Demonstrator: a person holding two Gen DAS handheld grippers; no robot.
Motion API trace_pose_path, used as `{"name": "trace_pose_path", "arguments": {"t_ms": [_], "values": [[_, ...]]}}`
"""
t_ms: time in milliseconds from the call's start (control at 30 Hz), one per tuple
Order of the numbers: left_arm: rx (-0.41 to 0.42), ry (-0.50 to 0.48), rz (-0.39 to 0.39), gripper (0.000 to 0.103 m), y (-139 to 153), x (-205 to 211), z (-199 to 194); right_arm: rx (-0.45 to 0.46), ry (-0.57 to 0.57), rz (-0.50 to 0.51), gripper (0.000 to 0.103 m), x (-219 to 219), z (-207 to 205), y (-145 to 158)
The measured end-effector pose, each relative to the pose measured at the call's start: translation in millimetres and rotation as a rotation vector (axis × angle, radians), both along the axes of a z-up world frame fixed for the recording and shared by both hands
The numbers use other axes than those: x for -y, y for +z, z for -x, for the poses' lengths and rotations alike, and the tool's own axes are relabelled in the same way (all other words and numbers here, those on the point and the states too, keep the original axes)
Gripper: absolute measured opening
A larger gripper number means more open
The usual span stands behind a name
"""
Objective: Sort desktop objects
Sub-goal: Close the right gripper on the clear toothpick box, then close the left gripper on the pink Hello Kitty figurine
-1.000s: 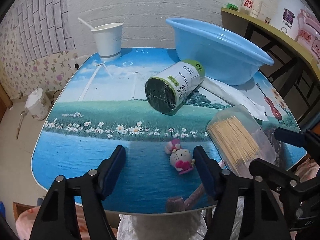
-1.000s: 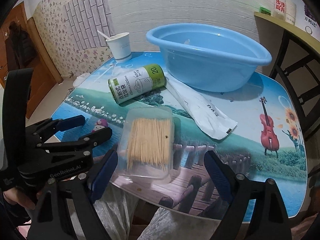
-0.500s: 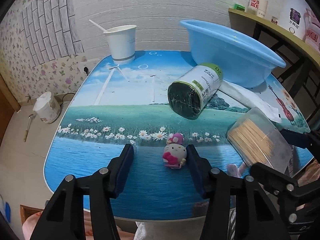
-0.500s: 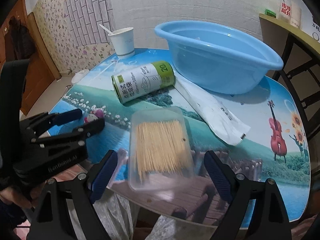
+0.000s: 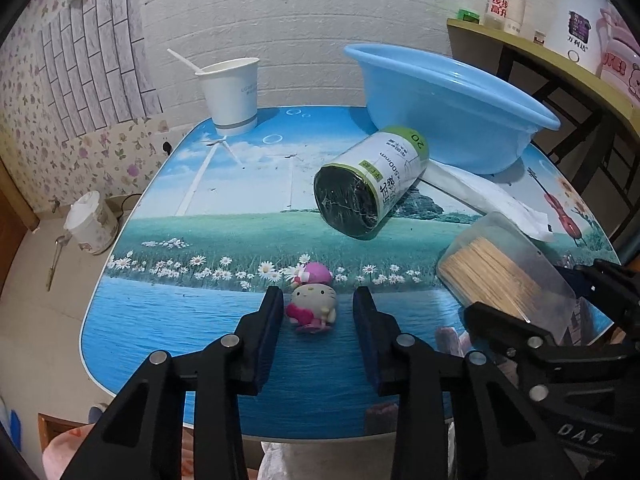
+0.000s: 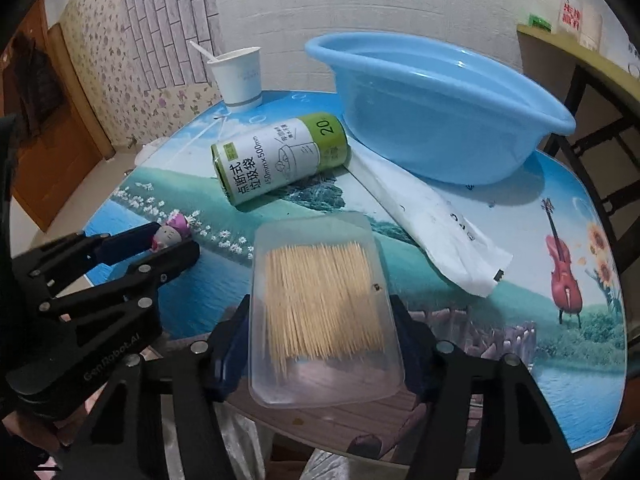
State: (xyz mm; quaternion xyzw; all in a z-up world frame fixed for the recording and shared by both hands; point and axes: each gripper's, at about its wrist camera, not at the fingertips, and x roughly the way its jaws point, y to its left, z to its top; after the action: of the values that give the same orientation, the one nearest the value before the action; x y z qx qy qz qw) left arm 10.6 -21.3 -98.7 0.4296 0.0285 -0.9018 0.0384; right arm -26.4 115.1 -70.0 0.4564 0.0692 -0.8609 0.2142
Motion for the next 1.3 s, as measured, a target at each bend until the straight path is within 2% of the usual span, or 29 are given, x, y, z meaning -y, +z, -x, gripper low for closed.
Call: {"name": "trace_pose_path", "arguments": {"t_ms": [167, 233, 600, 1300], "values": [[-0.003, -0.002, -0.007, 0.032, -1, 1, 0, 0.007, -0.049, 0.009, 0.065, -14, -1, 3], [-0.002, -0.008, -0.016, 0.022, -1, 1, 0, 0.008, -0.071, 0.015, 0.064, -20, -2, 5], [0.014, -0.009, -0.041, 0.022, 3, 2, -1, -0.003, -0.142, 0.0, 0.064, -44, -2, 18], [0.002, 0.001, -0.005, 0.022, 4, 4, 0, 0.004, -0.134, -0.018, 0.065, -42, -4, 13]]}}
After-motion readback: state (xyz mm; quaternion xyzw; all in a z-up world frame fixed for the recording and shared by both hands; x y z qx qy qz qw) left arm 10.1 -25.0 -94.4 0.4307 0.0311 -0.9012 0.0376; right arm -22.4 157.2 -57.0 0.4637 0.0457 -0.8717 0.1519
